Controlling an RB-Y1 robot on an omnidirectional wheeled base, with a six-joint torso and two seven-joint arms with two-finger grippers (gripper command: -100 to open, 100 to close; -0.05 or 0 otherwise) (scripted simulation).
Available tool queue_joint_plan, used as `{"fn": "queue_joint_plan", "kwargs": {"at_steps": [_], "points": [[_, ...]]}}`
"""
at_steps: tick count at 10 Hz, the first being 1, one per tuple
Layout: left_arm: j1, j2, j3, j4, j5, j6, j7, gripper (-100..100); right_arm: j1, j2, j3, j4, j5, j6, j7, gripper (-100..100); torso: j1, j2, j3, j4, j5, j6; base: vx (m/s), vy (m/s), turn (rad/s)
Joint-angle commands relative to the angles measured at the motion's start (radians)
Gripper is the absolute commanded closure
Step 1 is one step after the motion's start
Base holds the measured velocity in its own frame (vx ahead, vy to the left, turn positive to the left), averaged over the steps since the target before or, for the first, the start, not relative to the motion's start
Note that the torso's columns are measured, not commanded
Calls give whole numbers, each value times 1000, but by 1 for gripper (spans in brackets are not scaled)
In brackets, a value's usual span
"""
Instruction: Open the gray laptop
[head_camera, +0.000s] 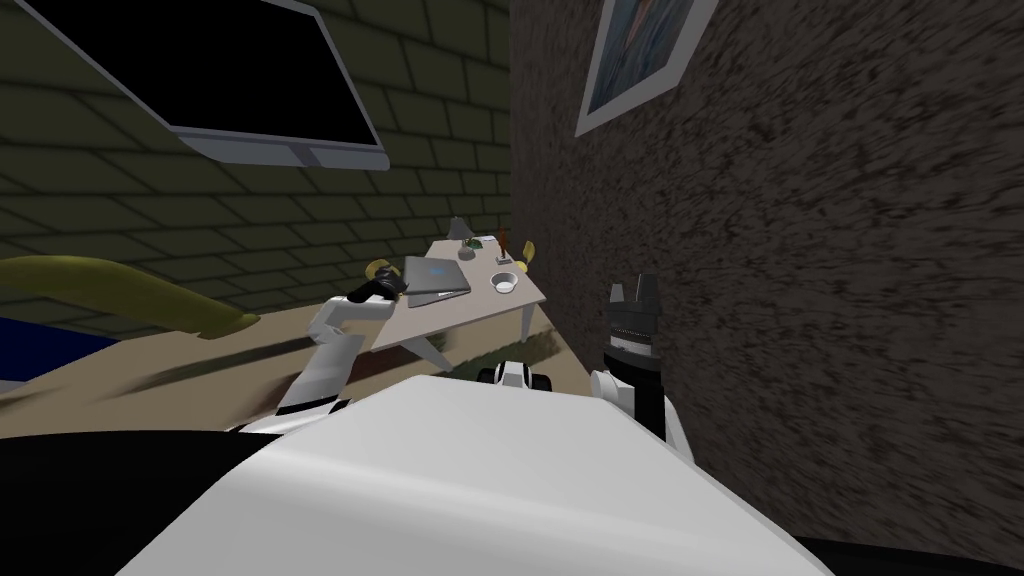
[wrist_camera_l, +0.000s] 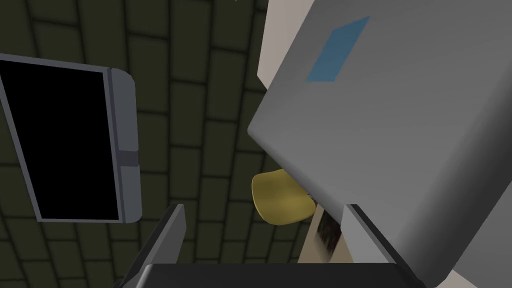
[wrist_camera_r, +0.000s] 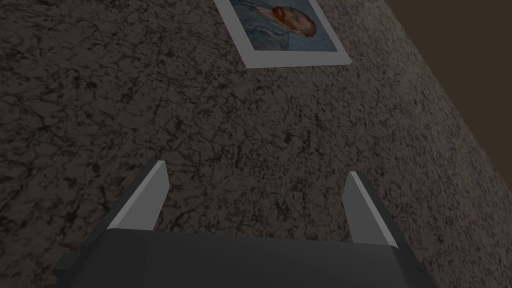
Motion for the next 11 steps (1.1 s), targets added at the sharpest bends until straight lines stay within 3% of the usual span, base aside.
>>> {"fn": "queue_joint_plan", "kwargs": {"at_steps": [1,2,4,11], "points": [[8,5,-12,33,-52,-38,-49,-100,0,0,0,0,0,0,0,0,0,0,0,0,0,0,10,-76,16],[12,7,-16,43,-70,-51,-65,-100,0,0,0,0,0,0,0,0,-1,0,0,0,0,0,4,-73,13],[7,5,-15,39,-62,-43,-57,-100,0,0,0,0,0,0,0,0,2,0,0,0,0,0,0,-20,2],[31,98,6,-93,-16,112,-6,-100,0,0,0,0,0,0,0,0,-1,0,0,0,0,0,2,13,-20]]}}
